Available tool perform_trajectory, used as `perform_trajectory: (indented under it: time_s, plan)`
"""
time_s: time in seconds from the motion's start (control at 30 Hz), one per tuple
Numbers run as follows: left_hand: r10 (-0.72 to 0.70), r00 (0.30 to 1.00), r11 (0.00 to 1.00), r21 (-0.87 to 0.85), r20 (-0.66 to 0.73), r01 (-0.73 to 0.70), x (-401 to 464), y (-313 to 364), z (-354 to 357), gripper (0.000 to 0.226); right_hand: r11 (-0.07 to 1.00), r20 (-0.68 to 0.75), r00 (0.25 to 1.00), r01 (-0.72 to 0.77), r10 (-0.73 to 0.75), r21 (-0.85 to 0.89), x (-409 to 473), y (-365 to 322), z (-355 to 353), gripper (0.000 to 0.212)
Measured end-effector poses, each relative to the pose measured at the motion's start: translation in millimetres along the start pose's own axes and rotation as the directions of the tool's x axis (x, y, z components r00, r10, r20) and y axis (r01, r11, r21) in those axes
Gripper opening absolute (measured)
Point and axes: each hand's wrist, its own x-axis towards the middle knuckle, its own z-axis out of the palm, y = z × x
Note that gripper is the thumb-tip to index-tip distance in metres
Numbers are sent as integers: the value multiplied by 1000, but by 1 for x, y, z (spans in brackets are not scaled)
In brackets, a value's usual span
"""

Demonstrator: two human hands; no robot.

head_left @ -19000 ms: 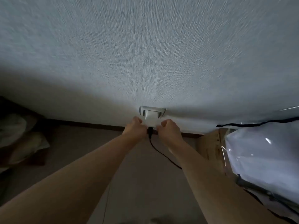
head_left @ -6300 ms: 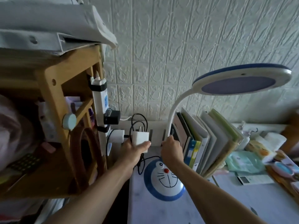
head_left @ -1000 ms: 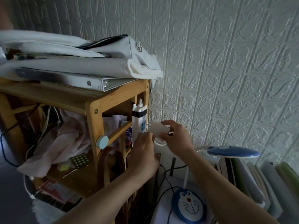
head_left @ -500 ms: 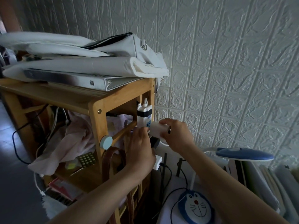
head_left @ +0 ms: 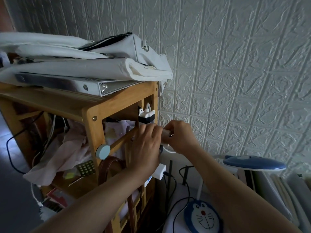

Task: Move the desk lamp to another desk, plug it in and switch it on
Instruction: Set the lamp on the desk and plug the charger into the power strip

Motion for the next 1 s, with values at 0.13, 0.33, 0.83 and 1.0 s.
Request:
perform_trajectory:
  time_s: [0.13, 0.33, 0.83, 1.0]
  plan:
    - [17, 1000, 999, 48, -2, -17, 8, 8, 2, 57, 999, 15, 1000, 21, -21, 29, 0, 5, -3, 18]
    - [65, 997, 997, 42, -37, -63, 16, 7, 13, 31, 997, 48, 999, -8, 4, 80, -1, 16, -12, 15]
    - [101, 989, 995, 27, -105, -98, 16, -4, 24, 42, 998, 25, 998, -65, 64, 15, 4, 3, -8, 11]
    - [96, 991, 995, 25, -96, -94, 19, -1, 24, 41, 993, 0, 993, -114, 114, 18, 0, 1, -7, 14]
